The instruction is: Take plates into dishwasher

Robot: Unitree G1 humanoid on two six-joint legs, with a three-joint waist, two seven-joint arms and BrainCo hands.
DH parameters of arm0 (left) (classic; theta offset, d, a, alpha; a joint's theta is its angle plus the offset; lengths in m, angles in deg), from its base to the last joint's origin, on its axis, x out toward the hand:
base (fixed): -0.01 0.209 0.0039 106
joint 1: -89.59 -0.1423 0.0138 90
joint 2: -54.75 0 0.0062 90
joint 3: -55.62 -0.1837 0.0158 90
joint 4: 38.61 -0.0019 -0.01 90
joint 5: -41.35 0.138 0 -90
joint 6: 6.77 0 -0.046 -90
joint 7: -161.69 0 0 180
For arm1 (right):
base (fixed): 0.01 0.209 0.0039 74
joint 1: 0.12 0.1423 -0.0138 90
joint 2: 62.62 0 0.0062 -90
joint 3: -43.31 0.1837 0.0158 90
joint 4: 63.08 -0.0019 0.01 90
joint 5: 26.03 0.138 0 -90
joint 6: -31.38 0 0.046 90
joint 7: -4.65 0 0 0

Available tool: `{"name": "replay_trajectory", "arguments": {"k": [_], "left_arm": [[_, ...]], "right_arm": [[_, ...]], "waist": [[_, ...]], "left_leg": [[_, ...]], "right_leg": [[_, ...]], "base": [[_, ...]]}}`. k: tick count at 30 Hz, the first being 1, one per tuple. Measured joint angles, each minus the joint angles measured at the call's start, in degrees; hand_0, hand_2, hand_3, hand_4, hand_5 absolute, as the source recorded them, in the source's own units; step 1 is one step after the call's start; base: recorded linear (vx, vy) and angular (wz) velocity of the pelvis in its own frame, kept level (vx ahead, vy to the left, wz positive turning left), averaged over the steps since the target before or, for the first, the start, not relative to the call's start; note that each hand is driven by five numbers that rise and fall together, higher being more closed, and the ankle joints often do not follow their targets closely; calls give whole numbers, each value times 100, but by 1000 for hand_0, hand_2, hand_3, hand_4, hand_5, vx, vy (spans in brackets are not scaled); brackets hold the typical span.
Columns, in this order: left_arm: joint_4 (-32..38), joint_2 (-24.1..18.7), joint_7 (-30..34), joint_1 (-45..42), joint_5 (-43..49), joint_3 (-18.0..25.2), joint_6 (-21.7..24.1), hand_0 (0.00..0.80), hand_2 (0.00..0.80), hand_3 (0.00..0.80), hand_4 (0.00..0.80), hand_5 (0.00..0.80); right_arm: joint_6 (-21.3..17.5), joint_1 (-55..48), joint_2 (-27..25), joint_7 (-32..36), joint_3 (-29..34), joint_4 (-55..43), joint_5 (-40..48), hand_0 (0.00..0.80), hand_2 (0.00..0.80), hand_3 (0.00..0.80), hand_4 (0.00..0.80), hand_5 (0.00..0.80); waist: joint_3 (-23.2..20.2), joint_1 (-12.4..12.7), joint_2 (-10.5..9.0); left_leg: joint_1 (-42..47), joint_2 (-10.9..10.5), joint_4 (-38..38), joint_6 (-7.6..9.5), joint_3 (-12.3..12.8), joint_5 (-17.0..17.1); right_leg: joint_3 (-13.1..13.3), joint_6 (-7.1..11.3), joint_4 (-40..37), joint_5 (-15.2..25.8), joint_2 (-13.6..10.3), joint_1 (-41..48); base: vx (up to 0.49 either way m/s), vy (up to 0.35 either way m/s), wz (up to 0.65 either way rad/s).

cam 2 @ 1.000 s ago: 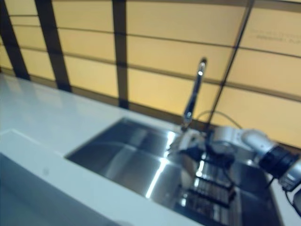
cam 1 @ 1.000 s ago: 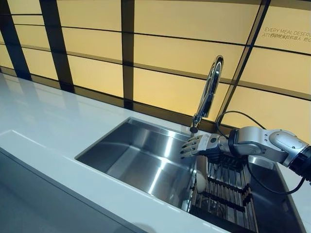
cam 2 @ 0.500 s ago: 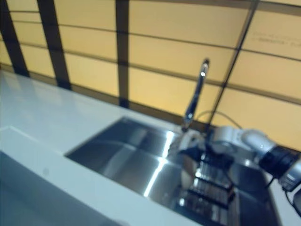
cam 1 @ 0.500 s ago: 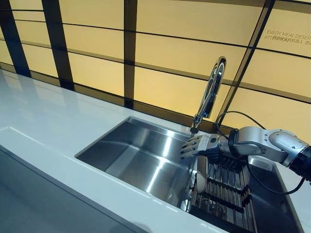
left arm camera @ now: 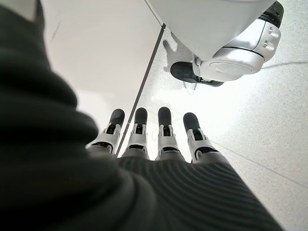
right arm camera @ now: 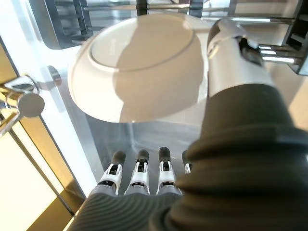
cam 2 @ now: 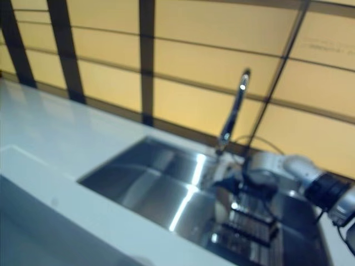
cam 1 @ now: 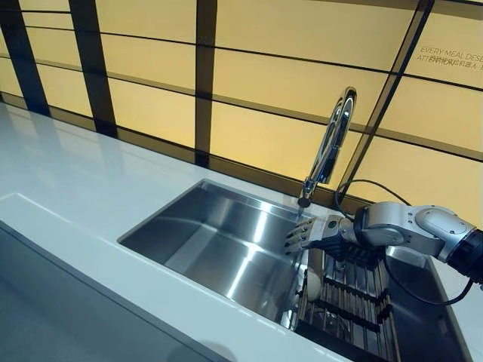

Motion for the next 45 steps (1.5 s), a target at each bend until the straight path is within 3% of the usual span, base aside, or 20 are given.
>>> {"name": "replay_trajectory", "arguments": {"k": [5,8,15,17,25,29,32,35,38,44,45], "left_arm": [[0,-1,-1,2,0,0,18,0,0,0,0,0],[0,-5,0,2,0,2,23,0,0,0,0,0],[0,-5,0,2,0,1,30,0,0,0,0,0],[0,-7,0,3,0,2,31,0,0,0,0,0],[0,-7,0,4,0,2,37,0,0,0,0,0],[0,-9,0,6,0,2,40,0,0,0,0,0],[0,-18,0,5,0,3,83,0,0,0,0,0],[0,-23,0,7,0,3,95,0,0,0,0,0],[0,-25,0,13,0,4,95,0,0,0,0,0],[-1,-26,0,12,0,4,95,0,0,0,0,0],[-1,-26,0,12,0,4,95,0,0,0,0,0]], "right_arm": [[0,0,0,34,-97,13,4,0,0,0,0,0],[0,0,0,33,-100,35,11,107,107,107,107,107],[0,0,-1,19,-101,48,16,154,154,154,154,154],[0,0,-1,7,-100,48,16,273,273,273,273,273],[0,0,-1,-28,-101,49,16,301,301,301,301,301],[0,0,-1,-40,-100,48,17,402,402,402,402,402],[0,0,-3,-63,-100,48,17,395,395,395,395,395],[0,0,-9,-66,-100,49,17,493,493,493,493,493],[0,0,-9,-66,-100,48,17,800,800,800,800,800],[0,0,-9,-67,-100,48,17,800,800,800,800,800],[0,0,-9,-68,-100,48,17,734,734,734,734,734]], "waist": [[2,1,-3],[7,-2,-14],[12,0,-28],[12,-1,-28],[17,0,-37],[16,-1,-42],[7,-4,-55],[5,-2,-61],[5,2,-61],[6,-3,-60],[6,-5,-60]], "left_leg": [[-4,3,0,-3,0,2],[-4,7,0,-3,0,2],[-8,7,-2,-4,-1,2],[-8,7,-3,-4,-1,2],[-16,8,-4,-4,-1,2],[-22,8,-5,-4,-1,2],[-74,9,4,-5,-1,3],[-93,7,6,-9,-1,8],[-97,8,6,-9,0,9],[-97,9,6,-10,2,10],[-97,9,6,-11,3,10]], "right_leg": [[-1,-4,0,-4,3,-2],[-2,-7,0,-6,7,-3],[-3,-7,0,-7,7,-7],[-3,-7,0,-7,6,-7],[-3,-8,0,-8,7,-14],[-3,-8,0,-8,7,-21],[-3,-8,1,-7,8,-63],[-21,-8,1,-7,8,-71],[-37,-8,0,-7,9,-68],[-39,-8,0,-7,9,-68],[-39,-8,0,-8,9,-68]], "base": [[0,0,0],[0,0,0],[0,0,0],[0,0,0],[0,0,0],[0,0,0],[0,0,0],[-1,0,3],[-1,-1,3],[0,0,0],[0,0,0]]}}
